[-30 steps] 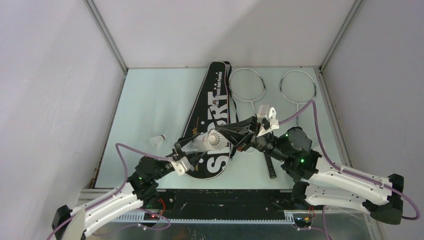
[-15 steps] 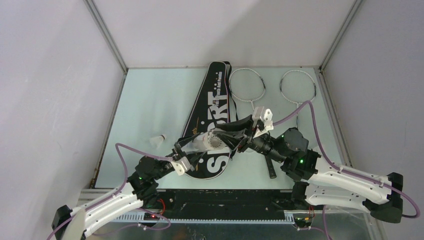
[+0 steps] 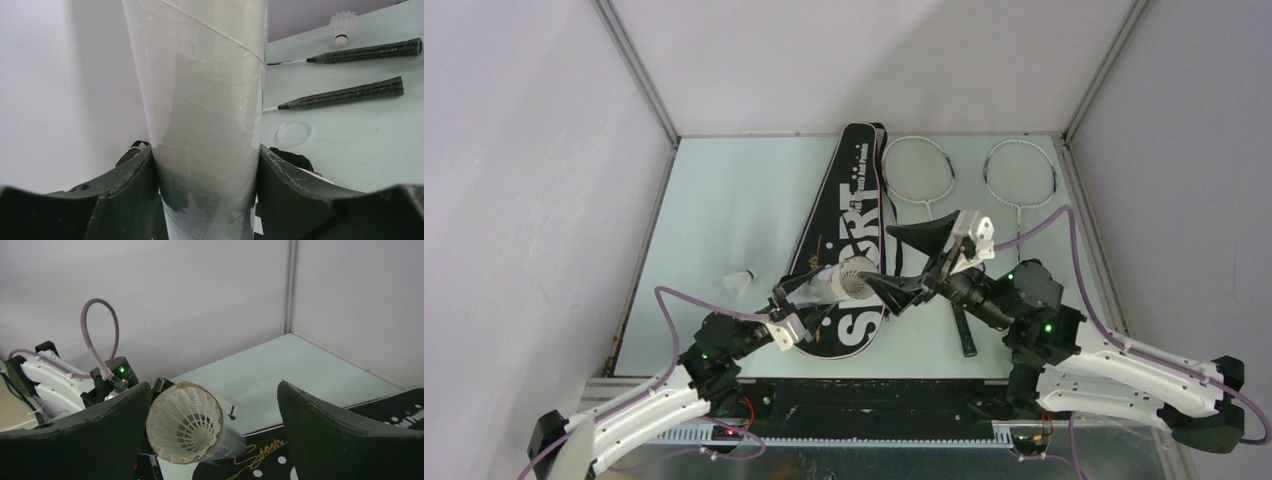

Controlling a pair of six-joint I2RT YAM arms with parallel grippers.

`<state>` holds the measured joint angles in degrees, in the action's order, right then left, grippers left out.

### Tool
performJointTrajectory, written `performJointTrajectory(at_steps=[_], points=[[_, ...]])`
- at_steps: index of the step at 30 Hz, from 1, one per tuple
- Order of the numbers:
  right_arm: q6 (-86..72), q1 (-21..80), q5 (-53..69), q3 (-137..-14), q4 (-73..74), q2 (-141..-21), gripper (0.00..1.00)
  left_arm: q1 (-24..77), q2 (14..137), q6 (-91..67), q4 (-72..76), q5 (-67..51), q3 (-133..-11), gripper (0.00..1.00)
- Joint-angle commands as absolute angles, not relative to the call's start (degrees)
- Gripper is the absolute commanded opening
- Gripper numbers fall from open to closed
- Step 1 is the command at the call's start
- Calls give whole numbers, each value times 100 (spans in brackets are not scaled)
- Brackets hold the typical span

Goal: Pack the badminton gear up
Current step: Place the shuttlecock at the shuttle tube.

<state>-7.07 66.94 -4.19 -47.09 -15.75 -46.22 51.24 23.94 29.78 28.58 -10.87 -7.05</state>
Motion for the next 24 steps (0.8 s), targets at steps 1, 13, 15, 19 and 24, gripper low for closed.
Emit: performJointTrajectory(at_steps=[1,13,15,19,24], points=[[-743,6708,-926,-4913,-1358,-4301,99,5101,2373,2723,2840,-1091,-667,51],[-889,6644,-1093,-6118,1602,-4858,99,5104,2493,2804,2604,-1160,-776,52],[-867,6645,-1078,-6230,1795,-5021,99,5098,2484,2811,2577,-1165,-777,52],[-883,6643,-1360,-6390,1976,-5298,99,5101,2462,2826,2551,-1188,-782,52],[-1046,6643,-2356,-6594,2149,-5713,99,5099,2469,2829,2549,-1197,-781,52]])
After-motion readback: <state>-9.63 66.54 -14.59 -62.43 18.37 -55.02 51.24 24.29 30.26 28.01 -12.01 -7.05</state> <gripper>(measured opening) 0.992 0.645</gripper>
